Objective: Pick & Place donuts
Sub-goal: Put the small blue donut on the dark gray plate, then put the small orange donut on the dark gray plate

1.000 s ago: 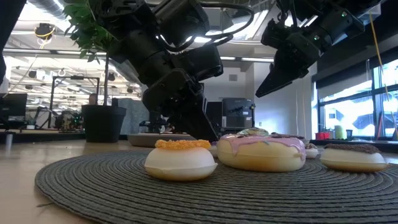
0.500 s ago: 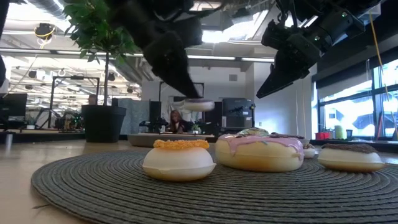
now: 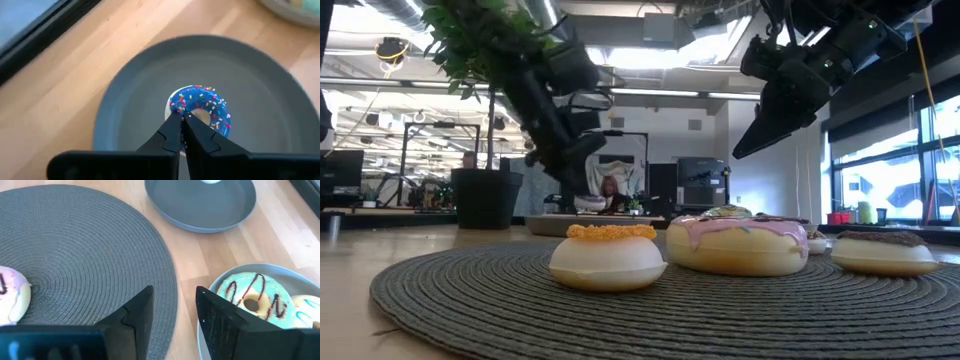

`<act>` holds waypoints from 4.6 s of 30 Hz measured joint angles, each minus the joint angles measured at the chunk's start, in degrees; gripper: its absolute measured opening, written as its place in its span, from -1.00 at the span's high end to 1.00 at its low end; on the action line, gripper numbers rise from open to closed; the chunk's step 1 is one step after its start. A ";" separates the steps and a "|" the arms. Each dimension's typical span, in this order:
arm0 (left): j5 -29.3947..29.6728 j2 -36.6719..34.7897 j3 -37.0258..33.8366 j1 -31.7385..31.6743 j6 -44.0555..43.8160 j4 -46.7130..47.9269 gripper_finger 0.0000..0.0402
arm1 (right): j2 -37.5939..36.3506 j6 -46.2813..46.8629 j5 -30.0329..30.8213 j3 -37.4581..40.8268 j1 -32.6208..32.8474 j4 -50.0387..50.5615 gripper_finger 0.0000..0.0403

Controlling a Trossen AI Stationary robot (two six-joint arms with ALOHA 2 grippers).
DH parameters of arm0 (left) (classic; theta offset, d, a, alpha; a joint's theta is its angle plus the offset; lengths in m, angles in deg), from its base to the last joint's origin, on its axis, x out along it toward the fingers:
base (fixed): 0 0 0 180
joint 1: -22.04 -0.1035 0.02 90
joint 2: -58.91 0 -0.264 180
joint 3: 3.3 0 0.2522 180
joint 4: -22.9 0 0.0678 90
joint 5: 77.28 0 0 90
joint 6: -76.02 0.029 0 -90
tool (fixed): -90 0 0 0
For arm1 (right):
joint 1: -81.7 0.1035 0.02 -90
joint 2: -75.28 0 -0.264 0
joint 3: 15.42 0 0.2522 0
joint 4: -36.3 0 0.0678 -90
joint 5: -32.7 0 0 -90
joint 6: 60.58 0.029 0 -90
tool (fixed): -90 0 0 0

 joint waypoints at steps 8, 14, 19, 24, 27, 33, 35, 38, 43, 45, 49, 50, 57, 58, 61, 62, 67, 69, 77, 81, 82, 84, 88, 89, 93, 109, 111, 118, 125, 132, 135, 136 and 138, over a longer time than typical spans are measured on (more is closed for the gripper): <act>-5.95 0.00 -4.05 -3.98 -2.89 -3.91 0.96 | 0.00 -0.15 0.02 0.00 0.00 0.35 0.26; -6.50 -0.01 -4.55 -3.42 -2.96 -4.35 0.94 | 0.00 -0.18 0.75 0.00 -0.01 0.37 0.26; -6.04 -0.02 -4.55 -2.99 -3.04 -5.77 0.88 | 0.00 -0.20 0.77 0.00 0.00 0.42 0.26; -5.75 -0.02 -4.55 -2.93 -3.04 -5.66 0.88 | 0.00 -0.20 0.77 0.00 0.00 0.47 0.26; -5.75 -0.02 -4.55 -2.93 -3.02 -5.65 0.89 | 0.00 -0.22 0.77 0.00 -0.02 0.48 0.26; -5.05 -0.02 -4.55 -2.93 -2.96 -5.66 0.88 | 0.00 -0.22 0.79 0.02 0.00 0.49 0.26; -4.41 -0.02 -4.55 -2.93 -3.00 -5.66 0.86 | 0.00 -0.22 0.79 0.02 -0.02 0.50 0.26; -3.95 -0.02 -4.55 -2.95 -2.91 -5.64 0.82 | 0.00 -0.22 0.79 0.02 0.00 0.50 0.26; -4.40 -0.02 -4.55 -2.93 -3.02 -5.64 0.75 | 0.00 -0.21 0.79 0.02 0.00 0.56 0.26; -4.87 -0.02 -4.55 -2.93 -3.02 -5.64 0.72 | 0.00 -0.22 0.79 0.03 -0.02 0.80 0.26; -4.20 -0.04 -4.41 -2.95 -2.89 -5.44 0.67 | 0.00 -0.22 0.81 0.09 0.00 1.30 0.26; -4.30 -0.26 -4.12 -2.93 -2.83 -5.29 0.66 | 0.00 -0.20 0.79 0.09 0.00 1.58 0.26; -15.53 -2.34 -0.90 0.65 5.59 -12.30 0.63 | 0.00 -0.21 0.81 0.09 -0.01 2.03 0.26; -18.10 -2.36 -0.76 1.95 6.71 -14.60 0.63 | 0.00 -0.22 0.81 0.09 0.00 2.01 0.26; -24.87 -2.38 -0.70 6.68 9.22 -18.77 0.63 | 0.00 -0.24 0.81 0.09 0.00 2.00 0.26; -26.22 -2.38 -0.70 8.46 9.77 -19.22 0.63 | 0.00 -0.24 0.82 0.09 0.00 1.97 0.26; -26.62 -2.38 -0.73 17.70 13.21 -20.83 0.63 | 0.00 -0.13 0.83 0.09 -0.01 1.82 0.26; -26.45 -2.38 -0.73 21.30 13.94 -20.64 0.63 | 0.00 0.03 0.83 0.09 0.00 1.78 0.26; -17.25 -2.36 1.46 32.71 10.18 -20.62 0.63 | 0.00 1.57 0.83 0.09 -0.02 1.64 0.26; -16.81 -2.36 1.74 35.79 12.11 -21.85 0.63 | 0.00 3.81 0.83 0.09 0.00 1.64 0.26; -16.83 -2.36 1.74 36.35 12.24 -21.92 0.63 | 0.00 4.41 0.83 0.09 0.00 1.64 0.26; -16.81 -2.36 1.74 37.35 12.03 -21.86 0.63 | 0.00 5.13 0.83 0.09 0.00 1.64 0.26; -17.20 -2.36 1.74 39.22 10.43 -21.88 0.58 | 0.00 7.09 0.83 0.09 0.00 1.48 0.26; -17.25 -2.36 1.74 39.71 9.78 -21.88 0.55 | 0.00 7.38 0.83 0.09 0.00 1.21 0.26; -16.24 -1.74 1.74 41.24 8.35 -22.29 0.38 | 0.00 9.02 0.83 0.09 0.00 -0.36 0.26; -14.66 10.87 1.74 43.40 2.91 -28.27 0.18 | 1.33 10.48 1.00 0.09 1.09 -2.63 0.26; -14.55 12.18 1.74 43.40 1.85 -28.49 0.18 | 2.53 10.27 0.99 0.09 1.22 -3.24 0.26; -13.80 15.54 1.74 43.40 -1.44 -29.63 0.19 | 6.88 7.35 0.93 0.07 1.20 -5.61 0.26; -13.08 18.22 1.74 43.40 -3.07 -29.99 0.28 | 7.15 7.11 0.79 0.07 1.20 -6.09 0.26; -13.00 18.90 1.81 43.40 -2.73 -30.30 0.42 | 7.15 7.10 0.79 0.07 1.20 -6.18 0.26; -13.34 18.23 1.79 43.40 -1.61 -30.43 0.55 | 7.15 7.09 0.79 0.07 1.20 -6.18 0.26; -13.42 18.15 1.79 43.40 -1.36 -30.40 0.61 | 7.15 7.09 0.79 0.07 1.20 -6.19 0.26; -13.39 18.12 1.79 43.40 -0.92 -30.44 0.72 | 7.15 7.08 0.79 0.07 1.20 -6.21 0.26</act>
